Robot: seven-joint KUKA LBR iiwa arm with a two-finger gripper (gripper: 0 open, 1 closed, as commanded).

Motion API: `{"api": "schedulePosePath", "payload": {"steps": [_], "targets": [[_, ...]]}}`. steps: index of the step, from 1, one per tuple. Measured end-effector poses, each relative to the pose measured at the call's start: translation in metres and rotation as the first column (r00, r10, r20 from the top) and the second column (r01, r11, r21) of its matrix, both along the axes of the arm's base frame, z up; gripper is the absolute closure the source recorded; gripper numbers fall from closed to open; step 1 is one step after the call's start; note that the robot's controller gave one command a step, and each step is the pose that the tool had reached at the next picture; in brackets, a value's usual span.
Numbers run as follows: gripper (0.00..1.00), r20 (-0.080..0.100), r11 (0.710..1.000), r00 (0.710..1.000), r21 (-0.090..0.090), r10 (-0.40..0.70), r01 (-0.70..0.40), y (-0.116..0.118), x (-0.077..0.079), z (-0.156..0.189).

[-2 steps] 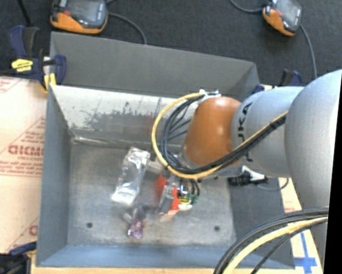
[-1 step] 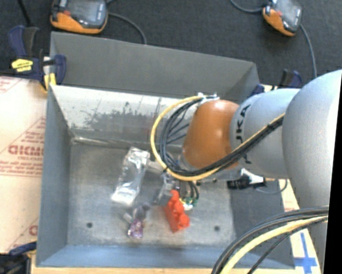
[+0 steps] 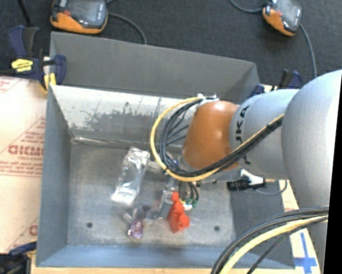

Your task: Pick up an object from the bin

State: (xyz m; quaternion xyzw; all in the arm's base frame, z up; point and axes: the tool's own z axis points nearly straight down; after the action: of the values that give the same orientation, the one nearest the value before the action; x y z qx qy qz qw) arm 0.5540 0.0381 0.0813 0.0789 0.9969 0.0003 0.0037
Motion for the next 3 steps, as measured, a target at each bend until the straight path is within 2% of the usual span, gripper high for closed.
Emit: {"api": "schedulePosePath", "payload": {"steps": [1,2,3], "targets": [[0.0,-0.001,0.999,0.999,0.0,-0.038,0.038,0.021,-0.078,-0.011],[0.0,-0.001,0.995,0.995,0.002,-0.101,0.101,0.041,-0.032,-0.011],[1.0,-0.005,0.995,0.995,0.001,-0.103,0.103,0.04,-0.033,-0.011]]}}
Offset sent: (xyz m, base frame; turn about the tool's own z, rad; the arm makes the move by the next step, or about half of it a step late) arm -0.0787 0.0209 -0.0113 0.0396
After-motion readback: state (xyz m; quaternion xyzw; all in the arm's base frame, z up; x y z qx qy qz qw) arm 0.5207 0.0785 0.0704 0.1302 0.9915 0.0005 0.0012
